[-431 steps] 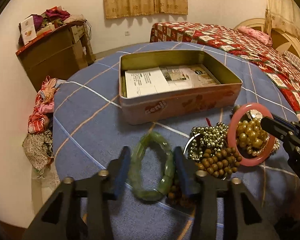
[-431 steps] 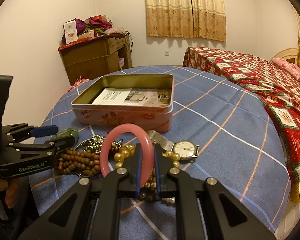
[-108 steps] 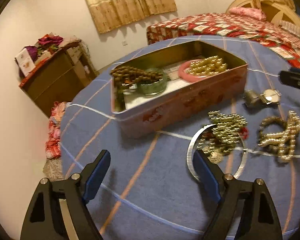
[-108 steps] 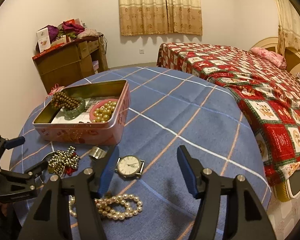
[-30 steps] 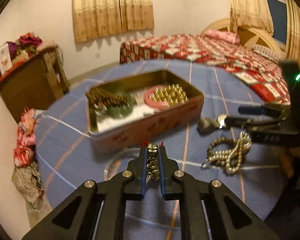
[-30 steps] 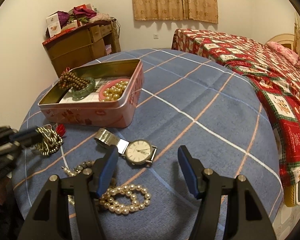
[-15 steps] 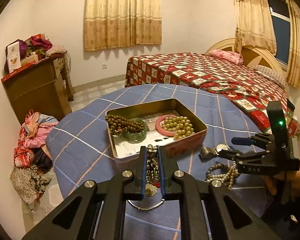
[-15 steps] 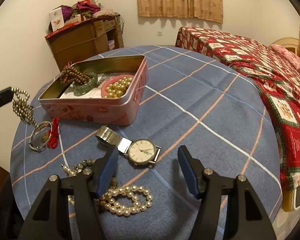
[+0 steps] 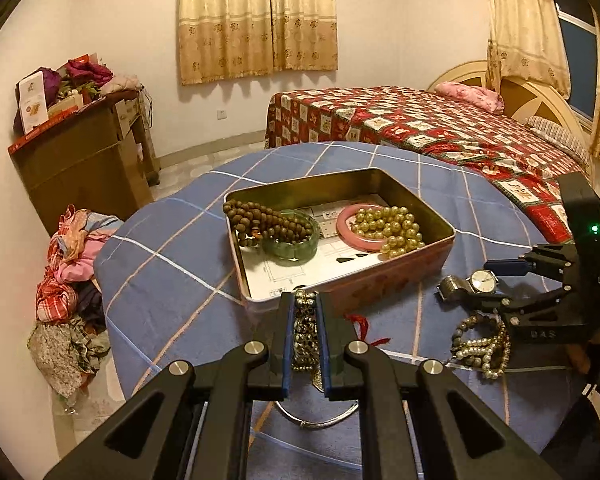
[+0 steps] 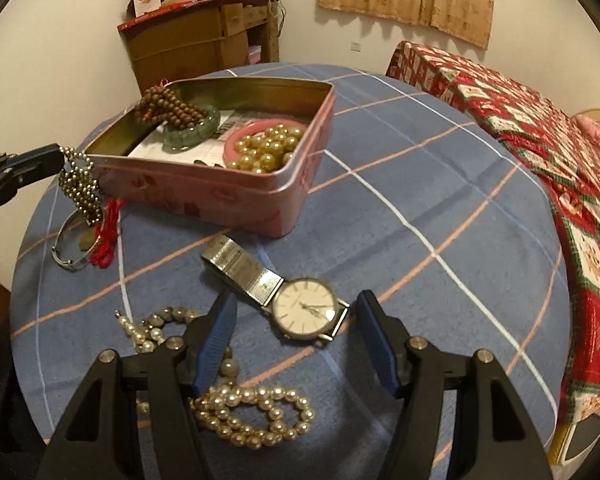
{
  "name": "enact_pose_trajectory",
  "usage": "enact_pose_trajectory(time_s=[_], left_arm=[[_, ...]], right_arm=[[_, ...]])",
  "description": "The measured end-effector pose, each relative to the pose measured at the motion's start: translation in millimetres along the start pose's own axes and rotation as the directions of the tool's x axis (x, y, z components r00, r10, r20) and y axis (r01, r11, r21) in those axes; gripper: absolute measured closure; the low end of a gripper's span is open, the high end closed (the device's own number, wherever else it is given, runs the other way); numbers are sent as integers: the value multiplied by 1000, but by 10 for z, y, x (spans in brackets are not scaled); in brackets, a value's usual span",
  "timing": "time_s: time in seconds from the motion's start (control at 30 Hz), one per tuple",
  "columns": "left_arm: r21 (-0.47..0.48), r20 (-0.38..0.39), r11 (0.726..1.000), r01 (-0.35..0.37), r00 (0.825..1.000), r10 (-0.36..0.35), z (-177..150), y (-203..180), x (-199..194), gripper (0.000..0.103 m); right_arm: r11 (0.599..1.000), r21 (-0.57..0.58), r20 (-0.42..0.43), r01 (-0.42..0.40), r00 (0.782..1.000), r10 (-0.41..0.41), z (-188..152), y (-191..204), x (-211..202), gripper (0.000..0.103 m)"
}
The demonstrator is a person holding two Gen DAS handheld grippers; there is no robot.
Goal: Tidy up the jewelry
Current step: 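Grasp the wristwatch with the right gripper while the left gripper lifts the bead strand, then lower the bead strand and the watch into the tin box and open both grippers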
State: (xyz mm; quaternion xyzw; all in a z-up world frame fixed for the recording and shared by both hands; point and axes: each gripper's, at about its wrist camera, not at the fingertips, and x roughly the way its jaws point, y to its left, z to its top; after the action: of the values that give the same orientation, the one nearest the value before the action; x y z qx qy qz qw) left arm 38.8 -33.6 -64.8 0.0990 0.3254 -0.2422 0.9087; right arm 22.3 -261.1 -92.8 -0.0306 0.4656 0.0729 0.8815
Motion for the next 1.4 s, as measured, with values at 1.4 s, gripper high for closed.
enact_pose_trajectory(time_s=[1.4], left_arm=[[41,135,996,-82,988,76,583,-24,-283,93]], right_arm=[[1000,15,296,-14,955,9,467,180,-715,65]])
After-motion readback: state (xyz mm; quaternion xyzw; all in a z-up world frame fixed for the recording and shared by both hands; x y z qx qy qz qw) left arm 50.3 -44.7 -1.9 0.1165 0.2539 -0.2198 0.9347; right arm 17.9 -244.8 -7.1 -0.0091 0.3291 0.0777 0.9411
